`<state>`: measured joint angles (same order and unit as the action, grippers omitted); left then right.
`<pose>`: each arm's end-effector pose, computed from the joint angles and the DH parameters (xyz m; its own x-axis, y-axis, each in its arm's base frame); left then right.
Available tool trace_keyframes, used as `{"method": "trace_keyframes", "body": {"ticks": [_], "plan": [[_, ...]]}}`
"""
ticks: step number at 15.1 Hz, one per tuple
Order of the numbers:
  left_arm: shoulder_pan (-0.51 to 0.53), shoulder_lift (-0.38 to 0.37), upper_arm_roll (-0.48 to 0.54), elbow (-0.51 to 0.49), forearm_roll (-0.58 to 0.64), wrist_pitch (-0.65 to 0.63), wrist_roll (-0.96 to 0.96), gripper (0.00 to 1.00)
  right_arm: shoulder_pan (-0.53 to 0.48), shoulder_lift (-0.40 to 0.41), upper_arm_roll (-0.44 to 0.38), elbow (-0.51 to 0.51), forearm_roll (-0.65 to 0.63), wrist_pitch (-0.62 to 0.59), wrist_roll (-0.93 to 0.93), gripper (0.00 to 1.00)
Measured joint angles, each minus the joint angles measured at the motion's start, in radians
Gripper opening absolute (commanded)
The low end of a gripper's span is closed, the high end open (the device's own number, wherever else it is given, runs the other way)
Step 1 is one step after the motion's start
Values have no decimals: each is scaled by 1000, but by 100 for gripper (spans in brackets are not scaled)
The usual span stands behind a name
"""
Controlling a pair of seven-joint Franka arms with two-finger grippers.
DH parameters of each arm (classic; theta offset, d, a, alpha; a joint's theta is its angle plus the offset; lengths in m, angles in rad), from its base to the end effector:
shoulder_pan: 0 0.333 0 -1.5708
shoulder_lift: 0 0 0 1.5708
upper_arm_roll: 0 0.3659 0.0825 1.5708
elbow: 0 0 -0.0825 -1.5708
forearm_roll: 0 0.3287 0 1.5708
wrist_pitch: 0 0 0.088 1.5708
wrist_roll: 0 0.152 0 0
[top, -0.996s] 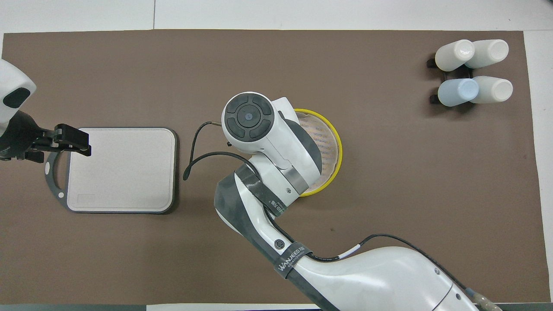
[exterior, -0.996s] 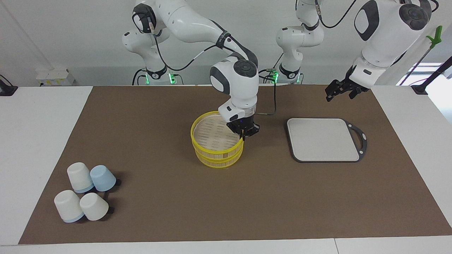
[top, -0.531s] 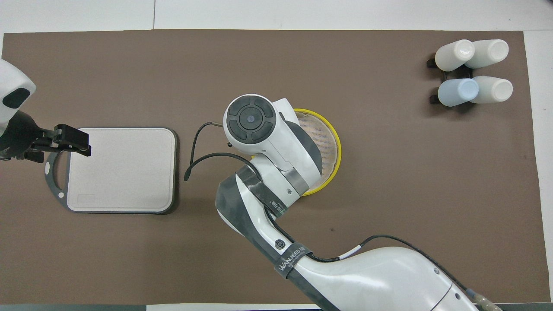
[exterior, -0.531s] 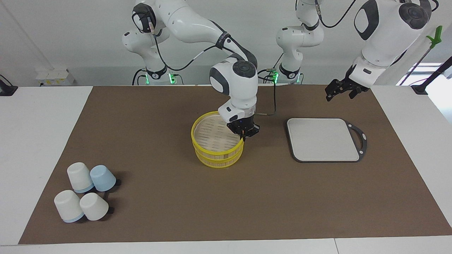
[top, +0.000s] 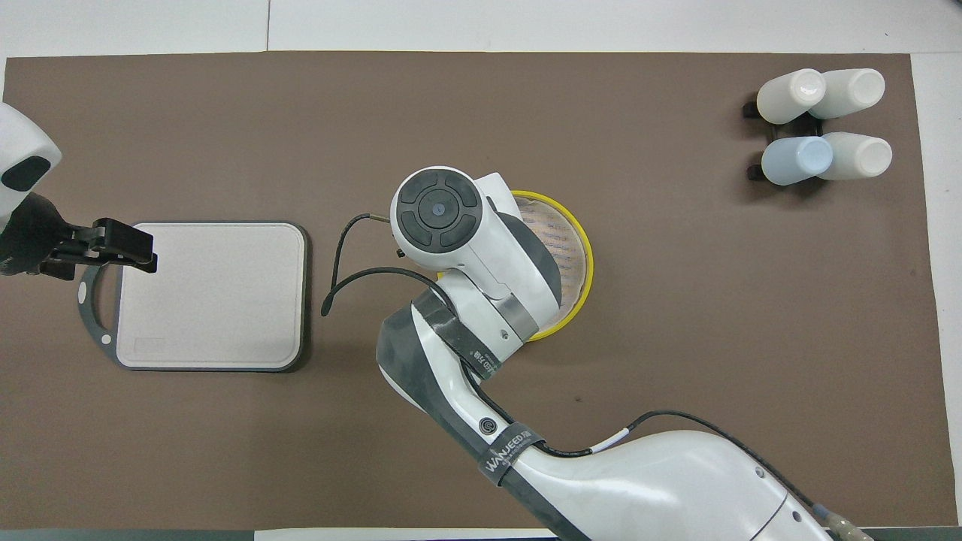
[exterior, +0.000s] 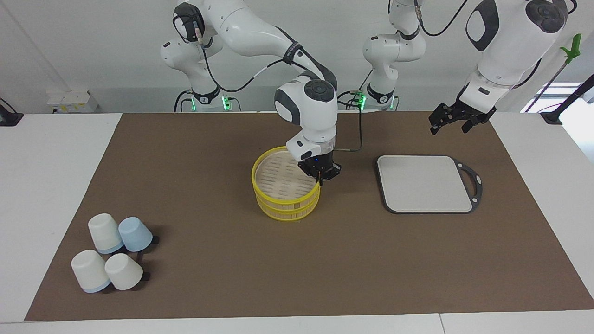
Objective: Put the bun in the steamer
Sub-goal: 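Open the right gripper and withdraw it from the lid toward the bottles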
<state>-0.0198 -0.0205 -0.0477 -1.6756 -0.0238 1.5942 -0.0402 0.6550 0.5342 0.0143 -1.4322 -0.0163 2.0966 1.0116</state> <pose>0.4867 -0.0367 0.5980 0.9977 -0.0266 -0.0618 -0.0253 -0.9995 0.0203 0.5506 0.4312 0.4161 0.9396 -0.3340 0.0755 -0.3255 -0.9396 -0.1060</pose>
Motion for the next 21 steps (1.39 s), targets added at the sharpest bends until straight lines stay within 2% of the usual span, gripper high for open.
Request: {"method": "trace_keyframes", "body": {"ticks": [3, 4, 5, 6, 10, 15, 18, 21], "plan": [[1, 0, 2, -1, 0, 1, 5, 100, 2, -6, 0, -25, 0, 31, 0, 0], [1, 0, 4, -1, 0, 1, 5, 100, 2, -8, -1, -28, 0, 32, 0, 15], [1, 0, 5, -1, 0, 1, 5, 100, 2, -9, -1, -30, 0, 35, 0, 62], [2, 0, 6, -1, 0, 1, 5, 100, 2, -9, 0, -34, 1, 36, 0, 100], [2, 0, 6, -1, 0, 1, 5, 100, 3, -9, 0, -43, -2, 24, -1, 100], [2, 0, 6, -1, 0, 1, 5, 100, -15, -33, -10, 39, -8, -67, -85, 100], [2, 0, 6, -1, 0, 1, 5, 100, -97, -81, -17, 53, -10, -118, -271, 100], [2, 0, 6, -1, 0, 1, 5, 100, -234, -128, -19, 56, -10, -191, -512, 100]]}}
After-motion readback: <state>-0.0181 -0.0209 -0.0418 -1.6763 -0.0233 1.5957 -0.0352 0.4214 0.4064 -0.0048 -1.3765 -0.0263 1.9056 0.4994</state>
